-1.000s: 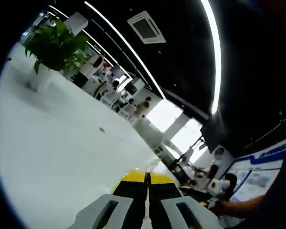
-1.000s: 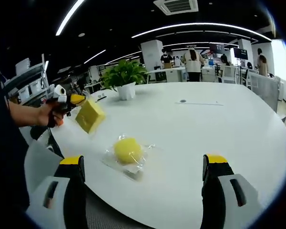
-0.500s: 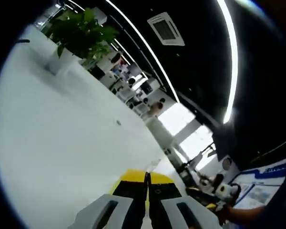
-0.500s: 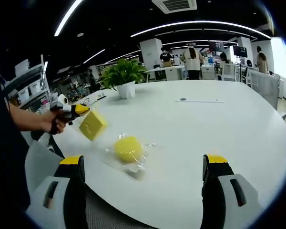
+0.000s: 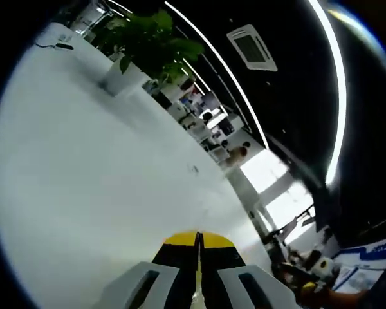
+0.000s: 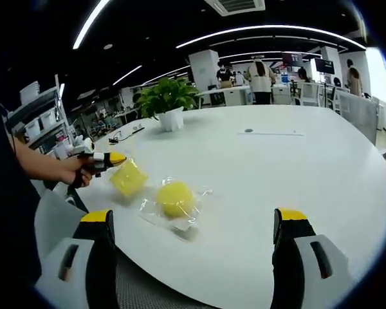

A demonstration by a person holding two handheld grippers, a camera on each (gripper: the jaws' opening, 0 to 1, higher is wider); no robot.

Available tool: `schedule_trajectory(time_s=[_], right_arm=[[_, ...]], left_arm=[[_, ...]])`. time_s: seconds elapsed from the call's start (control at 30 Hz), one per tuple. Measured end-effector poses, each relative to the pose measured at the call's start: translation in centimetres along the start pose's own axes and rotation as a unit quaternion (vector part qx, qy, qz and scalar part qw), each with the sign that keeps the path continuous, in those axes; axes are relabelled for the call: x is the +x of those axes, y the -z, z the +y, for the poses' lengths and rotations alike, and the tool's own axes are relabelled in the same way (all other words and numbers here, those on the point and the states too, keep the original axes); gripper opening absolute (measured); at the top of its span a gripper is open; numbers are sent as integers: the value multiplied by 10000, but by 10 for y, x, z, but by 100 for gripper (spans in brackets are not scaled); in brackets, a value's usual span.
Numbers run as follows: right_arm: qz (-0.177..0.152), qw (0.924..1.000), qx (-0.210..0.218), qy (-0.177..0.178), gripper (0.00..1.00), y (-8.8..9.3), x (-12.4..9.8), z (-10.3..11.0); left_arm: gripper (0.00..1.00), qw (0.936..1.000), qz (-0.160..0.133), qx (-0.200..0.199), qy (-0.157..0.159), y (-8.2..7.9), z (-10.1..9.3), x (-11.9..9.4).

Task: Compare the silicone blocks by pressing each to a similar depth, holding the contact briefly, and releasing to observe deformation and rebound differences across the visible hardness samples.

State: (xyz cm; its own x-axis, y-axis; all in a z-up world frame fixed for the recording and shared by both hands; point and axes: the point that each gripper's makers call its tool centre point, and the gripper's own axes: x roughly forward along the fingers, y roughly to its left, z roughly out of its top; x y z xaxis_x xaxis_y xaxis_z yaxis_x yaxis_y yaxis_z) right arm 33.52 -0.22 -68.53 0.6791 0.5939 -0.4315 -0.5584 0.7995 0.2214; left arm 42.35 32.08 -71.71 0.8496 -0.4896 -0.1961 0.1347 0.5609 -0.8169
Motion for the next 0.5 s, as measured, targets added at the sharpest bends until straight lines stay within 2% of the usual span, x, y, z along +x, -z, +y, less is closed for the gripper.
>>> schedule_trajectory(time_s=[0.07, 0.17, 0.3, 0.4, 0.5], right_arm=[[10, 10000, -4, -8, 96, 0, 0, 0], [8, 10000, -9, -3, 96, -2, -1, -1], [26, 10000, -20, -8, 96, -2, 0, -2], [42, 10000, -28, 2, 96, -2, -1, -4], [49, 10000, -9, 1, 96, -2, -1, -5]], left_arm=[[0, 9997, -182, -119, -59, -5, 7, 3], [0, 9995, -78, -142, -274, 0, 19, 9], [0, 9993, 15, -78, -361, 8, 19, 15], [0, 9976, 182, 301, -593, 14, 32, 16], [0, 9949, 318, 412, -860, 18, 45, 13]])
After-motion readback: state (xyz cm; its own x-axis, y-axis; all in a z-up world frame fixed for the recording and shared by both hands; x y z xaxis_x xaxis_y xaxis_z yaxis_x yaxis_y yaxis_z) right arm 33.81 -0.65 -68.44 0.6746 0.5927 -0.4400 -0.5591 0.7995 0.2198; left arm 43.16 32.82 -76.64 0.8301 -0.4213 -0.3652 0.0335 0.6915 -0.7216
